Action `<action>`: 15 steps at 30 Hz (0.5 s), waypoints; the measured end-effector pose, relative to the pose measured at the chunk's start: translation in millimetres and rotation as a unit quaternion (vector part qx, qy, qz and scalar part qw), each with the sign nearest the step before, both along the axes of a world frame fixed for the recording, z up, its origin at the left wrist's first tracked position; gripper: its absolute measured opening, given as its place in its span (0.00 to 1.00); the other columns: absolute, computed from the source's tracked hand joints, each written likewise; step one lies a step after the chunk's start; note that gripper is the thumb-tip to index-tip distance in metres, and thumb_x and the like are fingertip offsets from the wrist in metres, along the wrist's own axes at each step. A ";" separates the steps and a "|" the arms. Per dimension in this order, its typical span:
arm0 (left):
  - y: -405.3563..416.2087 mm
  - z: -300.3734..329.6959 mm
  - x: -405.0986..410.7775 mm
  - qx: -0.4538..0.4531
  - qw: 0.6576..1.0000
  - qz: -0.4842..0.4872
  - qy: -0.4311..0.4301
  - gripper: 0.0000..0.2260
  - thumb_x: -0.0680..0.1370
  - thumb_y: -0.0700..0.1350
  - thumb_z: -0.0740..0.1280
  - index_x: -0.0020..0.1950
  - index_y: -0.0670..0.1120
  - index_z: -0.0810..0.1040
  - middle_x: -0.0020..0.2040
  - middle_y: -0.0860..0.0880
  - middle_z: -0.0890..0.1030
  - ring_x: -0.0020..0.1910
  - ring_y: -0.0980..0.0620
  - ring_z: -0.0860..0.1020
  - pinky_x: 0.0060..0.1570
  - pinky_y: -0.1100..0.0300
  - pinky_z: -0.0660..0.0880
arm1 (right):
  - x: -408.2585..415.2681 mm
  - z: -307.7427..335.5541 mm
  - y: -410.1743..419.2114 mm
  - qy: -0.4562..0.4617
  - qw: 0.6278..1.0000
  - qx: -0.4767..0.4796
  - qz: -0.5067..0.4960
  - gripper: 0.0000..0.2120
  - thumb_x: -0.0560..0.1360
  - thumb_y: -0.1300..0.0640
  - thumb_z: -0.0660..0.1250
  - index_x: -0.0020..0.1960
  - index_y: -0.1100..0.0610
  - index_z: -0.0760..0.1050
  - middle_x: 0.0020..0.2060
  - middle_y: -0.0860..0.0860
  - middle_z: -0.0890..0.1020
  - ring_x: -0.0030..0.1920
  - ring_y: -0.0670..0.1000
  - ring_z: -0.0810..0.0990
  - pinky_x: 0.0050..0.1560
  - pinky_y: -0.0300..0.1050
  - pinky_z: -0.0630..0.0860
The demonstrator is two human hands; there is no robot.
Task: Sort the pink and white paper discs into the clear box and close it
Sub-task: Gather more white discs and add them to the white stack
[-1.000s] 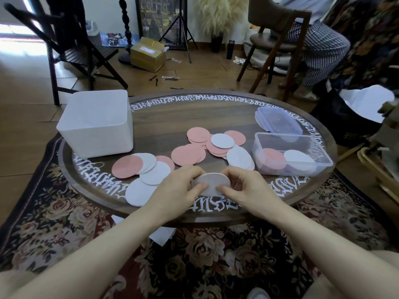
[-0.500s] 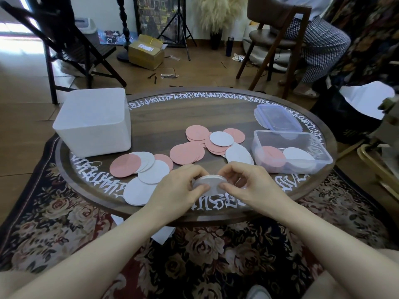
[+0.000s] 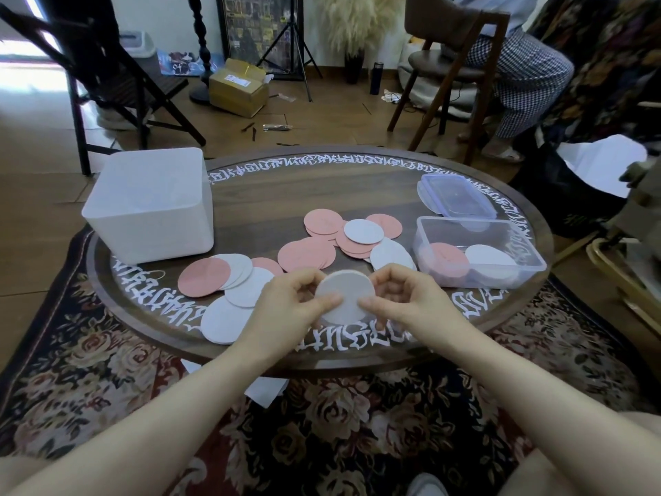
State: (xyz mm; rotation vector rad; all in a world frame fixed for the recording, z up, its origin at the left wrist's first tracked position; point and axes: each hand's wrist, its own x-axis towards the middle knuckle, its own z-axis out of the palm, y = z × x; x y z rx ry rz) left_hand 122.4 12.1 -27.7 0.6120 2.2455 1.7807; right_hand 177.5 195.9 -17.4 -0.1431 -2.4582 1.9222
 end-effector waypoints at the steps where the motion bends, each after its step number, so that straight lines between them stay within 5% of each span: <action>1: 1.7 2.3 0.4 0.049 0.998 0.006 -0.050 0.06 0.74 0.36 0.70 0.39 0.43 0.78 0.26 0.53 0.77 0.23 0.59 0.73 0.24 0.69 0.68 | 0.5 2.0 -0.9 -0.008 1.000 -0.022 -0.008 0.07 0.71 0.66 0.72 0.43 0.59 0.74 0.32 0.51 0.80 0.27 0.50 0.75 0.24 0.37 0.68; 6: 1.0 4.6 2.3 0.069 0.993 -0.013 -0.090 0.03 0.74 0.37 0.71 0.44 0.45 0.80 0.32 0.49 0.79 0.26 0.55 0.74 0.25 0.65 0.72 | -1.4 15.8 6.4 -0.030 0.998 -0.053 -0.019 0.07 0.72 0.68 0.70 0.42 0.59 0.73 0.27 0.48 0.79 0.22 0.46 0.71 0.23 0.35 0.66; 9: -4.9 -8.3 -2.0 -0.108 0.992 -0.027 0.053 0.10 0.73 0.47 0.72 0.53 0.52 0.79 0.43 0.54 0.80 0.40 0.55 0.77 0.43 0.60 0.76 | -5.0 40.5 39.8 -0.005 0.994 -0.009 -0.107 0.08 0.72 0.67 0.70 0.46 0.58 0.73 0.24 0.48 0.78 0.21 0.45 0.69 0.23 0.36 0.65; 12: -10.9 -18.7 -3.6 -0.298 0.902 -0.052 0.309 0.14 0.73 0.56 0.64 0.56 0.52 0.78 0.48 0.55 0.78 0.48 0.52 0.76 0.46 0.59 0.71 | -2.3 64.4 89.6 0.031 0.967 0.131 -0.214 0.10 0.72 0.63 0.71 0.51 0.56 0.74 0.27 0.48 0.80 0.23 0.42 0.71 0.26 0.34 0.68; 15: -10.7 -25.4 -1.8 -0.353 0.881 -0.094 0.301 0.17 0.72 0.57 0.61 0.57 0.53 0.77 0.54 0.55 0.77 0.56 0.51 0.73 0.50 0.59 0.67 | 3.1 66.9 137.9 0.007 0.934 0.216 -0.283 0.11 0.71 0.61 0.72 0.52 0.56 0.76 0.37 0.57 0.83 0.34 0.51 0.77 0.37 0.44 0.72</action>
